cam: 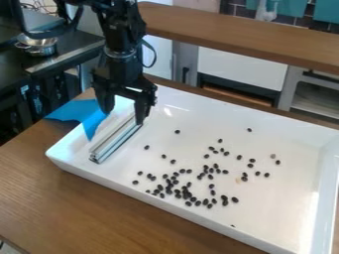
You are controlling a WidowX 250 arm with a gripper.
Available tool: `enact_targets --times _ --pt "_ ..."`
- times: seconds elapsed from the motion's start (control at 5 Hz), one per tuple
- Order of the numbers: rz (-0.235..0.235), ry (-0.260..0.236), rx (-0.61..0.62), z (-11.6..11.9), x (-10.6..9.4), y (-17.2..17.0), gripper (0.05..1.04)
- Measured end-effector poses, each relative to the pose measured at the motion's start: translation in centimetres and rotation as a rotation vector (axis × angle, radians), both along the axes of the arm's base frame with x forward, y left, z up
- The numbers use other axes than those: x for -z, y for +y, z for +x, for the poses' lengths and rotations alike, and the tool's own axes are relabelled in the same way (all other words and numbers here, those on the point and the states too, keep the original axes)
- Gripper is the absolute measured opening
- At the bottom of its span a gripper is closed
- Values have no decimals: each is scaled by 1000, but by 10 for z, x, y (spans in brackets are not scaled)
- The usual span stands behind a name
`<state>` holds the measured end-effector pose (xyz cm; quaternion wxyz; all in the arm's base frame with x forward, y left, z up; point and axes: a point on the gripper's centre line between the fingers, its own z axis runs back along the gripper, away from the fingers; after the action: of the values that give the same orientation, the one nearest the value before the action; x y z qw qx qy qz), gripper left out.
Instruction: Sweep into pile
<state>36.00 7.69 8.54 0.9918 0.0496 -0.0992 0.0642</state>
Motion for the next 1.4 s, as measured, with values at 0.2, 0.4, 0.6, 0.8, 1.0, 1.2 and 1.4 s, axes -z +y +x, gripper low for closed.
enact_targets --times 0.2,0.4,0.6,0.8,1.0,1.2,1.4 --pt "-6 33 0 -2 13 0 1000" --pt "5 20 16 2 13 -2 1000" --pt "26 22 43 0 22 -2 1000" --pt "35 4 63 3 23 -1 1000" --pt "41 5 75 5 30 2 1000" --pt "43 -2 66 3 29 15 1000" --pt "36 14 72 2 36 19 1000"
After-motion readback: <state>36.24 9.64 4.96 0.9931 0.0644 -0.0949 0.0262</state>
